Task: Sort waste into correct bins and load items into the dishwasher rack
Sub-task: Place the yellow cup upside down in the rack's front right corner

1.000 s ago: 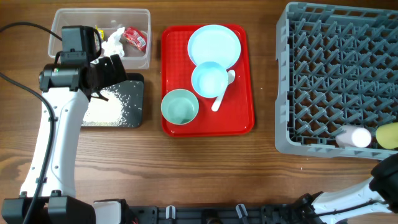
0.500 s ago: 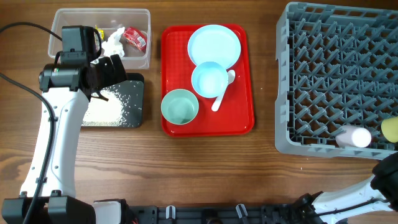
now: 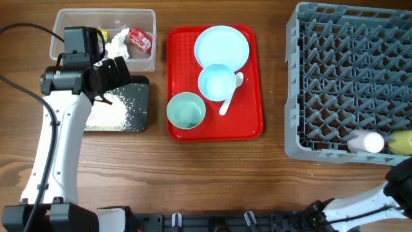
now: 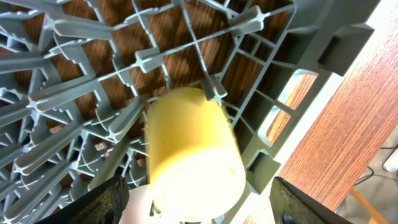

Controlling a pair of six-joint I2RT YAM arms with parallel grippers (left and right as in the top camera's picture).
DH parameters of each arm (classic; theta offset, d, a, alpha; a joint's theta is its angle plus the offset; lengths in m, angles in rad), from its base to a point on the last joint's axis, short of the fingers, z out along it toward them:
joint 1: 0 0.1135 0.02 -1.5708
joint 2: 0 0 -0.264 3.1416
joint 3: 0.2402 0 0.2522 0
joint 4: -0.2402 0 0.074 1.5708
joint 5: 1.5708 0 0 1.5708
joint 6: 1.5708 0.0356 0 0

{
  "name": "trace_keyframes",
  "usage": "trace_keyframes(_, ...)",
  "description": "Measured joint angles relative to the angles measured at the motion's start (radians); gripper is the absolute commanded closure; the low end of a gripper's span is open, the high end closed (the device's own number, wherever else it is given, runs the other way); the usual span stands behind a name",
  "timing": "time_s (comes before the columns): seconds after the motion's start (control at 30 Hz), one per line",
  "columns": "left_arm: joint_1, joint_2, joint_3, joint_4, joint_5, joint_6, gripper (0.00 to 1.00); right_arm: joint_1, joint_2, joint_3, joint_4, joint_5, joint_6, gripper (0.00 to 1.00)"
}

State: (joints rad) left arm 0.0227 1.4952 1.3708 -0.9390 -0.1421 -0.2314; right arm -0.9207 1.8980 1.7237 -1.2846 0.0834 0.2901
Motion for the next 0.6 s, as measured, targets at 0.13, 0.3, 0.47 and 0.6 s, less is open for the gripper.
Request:
trace_keyframes(0.13,0.0,0.0,0.0,0.0,0.0,0.0,0.0,0.032,0.0,0.0,0.017,-0.033,-0.008,0.2)
trace_keyframes(0.3,0.0,0.0,0.0,0.0,0.0,0.0,0.0,0.09,-0.009,0.008,0.034,-0.132,-0.034,0.18)
trace_keyframes(0.47,0.0,0.0,0.0,0.0,0.0,0.0,0.0,0.329,-0.275,0.03,0.032,-0.222,-0.06,0.12)
trace_keyframes(0.6,0.0,0.0,0.0,0.0,0.0,0.0,0.0,0.609,-0.427,0.05,-0.017,-0.248,-0.068,0.11)
